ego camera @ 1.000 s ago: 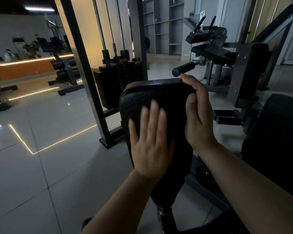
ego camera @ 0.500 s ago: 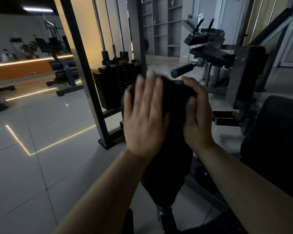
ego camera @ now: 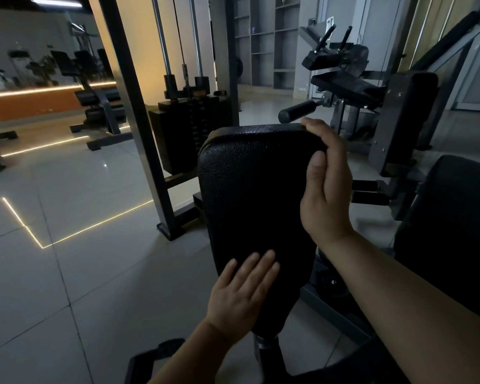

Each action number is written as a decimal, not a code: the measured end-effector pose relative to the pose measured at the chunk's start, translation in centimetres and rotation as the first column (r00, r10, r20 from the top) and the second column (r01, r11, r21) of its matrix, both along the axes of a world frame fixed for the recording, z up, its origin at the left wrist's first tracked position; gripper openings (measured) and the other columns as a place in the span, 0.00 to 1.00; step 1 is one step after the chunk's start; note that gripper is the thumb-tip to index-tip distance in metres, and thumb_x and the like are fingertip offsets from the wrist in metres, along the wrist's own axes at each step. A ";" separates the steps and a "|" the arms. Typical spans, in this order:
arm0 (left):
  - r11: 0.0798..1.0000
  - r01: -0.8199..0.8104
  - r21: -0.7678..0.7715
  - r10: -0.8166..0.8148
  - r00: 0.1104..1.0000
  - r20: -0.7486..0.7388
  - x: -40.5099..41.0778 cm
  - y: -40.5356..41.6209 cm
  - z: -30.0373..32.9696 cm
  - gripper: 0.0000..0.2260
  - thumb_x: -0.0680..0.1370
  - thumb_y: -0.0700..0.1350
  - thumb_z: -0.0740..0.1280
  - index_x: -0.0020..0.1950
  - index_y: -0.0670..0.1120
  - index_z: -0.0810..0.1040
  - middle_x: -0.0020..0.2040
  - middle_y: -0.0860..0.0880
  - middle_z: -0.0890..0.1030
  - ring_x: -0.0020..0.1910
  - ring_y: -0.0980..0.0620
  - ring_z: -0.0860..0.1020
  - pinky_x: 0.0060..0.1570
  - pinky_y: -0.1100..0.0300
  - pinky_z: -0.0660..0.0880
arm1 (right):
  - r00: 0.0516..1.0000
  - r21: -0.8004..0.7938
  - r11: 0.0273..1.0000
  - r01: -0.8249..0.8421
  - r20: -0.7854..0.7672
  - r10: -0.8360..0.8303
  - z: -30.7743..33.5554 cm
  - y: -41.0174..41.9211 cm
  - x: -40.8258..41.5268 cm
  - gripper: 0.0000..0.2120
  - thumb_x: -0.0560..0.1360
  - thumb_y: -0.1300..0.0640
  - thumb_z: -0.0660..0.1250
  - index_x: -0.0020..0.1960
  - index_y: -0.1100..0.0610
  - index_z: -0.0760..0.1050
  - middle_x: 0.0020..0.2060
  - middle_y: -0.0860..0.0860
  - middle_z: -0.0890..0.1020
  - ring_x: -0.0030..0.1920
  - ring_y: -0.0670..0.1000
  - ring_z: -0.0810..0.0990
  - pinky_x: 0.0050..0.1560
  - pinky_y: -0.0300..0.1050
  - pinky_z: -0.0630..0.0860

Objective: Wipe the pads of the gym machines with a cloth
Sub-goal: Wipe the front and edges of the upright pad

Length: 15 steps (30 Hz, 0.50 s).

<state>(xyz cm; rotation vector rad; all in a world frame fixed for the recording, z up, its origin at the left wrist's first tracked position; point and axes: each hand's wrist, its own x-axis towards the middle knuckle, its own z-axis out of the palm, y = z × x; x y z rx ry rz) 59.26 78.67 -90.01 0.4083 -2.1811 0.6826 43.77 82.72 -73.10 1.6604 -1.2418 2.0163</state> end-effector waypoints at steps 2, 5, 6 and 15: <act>0.999 0.035 -0.020 -0.036 0.999 -0.029 -0.2 -0.2 2.5 0.24 0.83 0.45 0.49 0.78 0.45 0.49 0.79 0.48 0.48 0.76 0.50 0.54 0.74 0.52 0.48 | 1.000 -0.012 1.000 0.018 -0.003 -0.018 0.0 0.0 0.0 0.19 0.80 0.60 0.49 0.66 0.68 0.66 0.64 0.59 0.73 0.68 0.53 0.70 0.69 0.42 0.64; 0.998 0.027 -0.060 -0.040 0.975 -0.218 -1.5 -0.4 9.8 0.26 0.82 0.44 0.51 0.78 0.46 0.46 0.79 0.48 0.44 0.77 0.49 0.48 0.74 0.50 0.47 | 1.000 -0.016 1.000 0.018 0.002 -0.018 -0.1 0.0 0.1 0.20 0.81 0.56 0.48 0.66 0.68 0.66 0.64 0.58 0.73 0.68 0.52 0.70 0.69 0.42 0.64; 0.998 -0.008 -0.056 -0.010 0.951 -0.310 -2.1 -0.5 12.9 0.29 0.81 0.44 0.54 0.78 0.45 0.45 0.79 0.47 0.43 0.77 0.49 0.46 0.74 0.48 0.47 | 1.000 -0.016 1.000 0.011 0.002 -0.011 -0.1 0.0 0.1 0.21 0.82 0.55 0.48 0.66 0.67 0.66 0.64 0.58 0.73 0.68 0.52 0.70 0.69 0.42 0.65; 0.994 0.043 -0.105 -0.043 0.999 0.007 -0.6 -0.4 6.8 0.26 0.81 0.44 0.49 0.78 0.45 0.45 0.79 0.47 0.41 0.77 0.47 0.48 0.73 0.49 0.44 | 1.000 -0.027 1.000 0.006 0.011 -0.006 -0.2 -0.1 0.1 0.18 0.82 0.57 0.49 0.66 0.64 0.65 0.64 0.58 0.73 0.68 0.53 0.70 0.69 0.46 0.65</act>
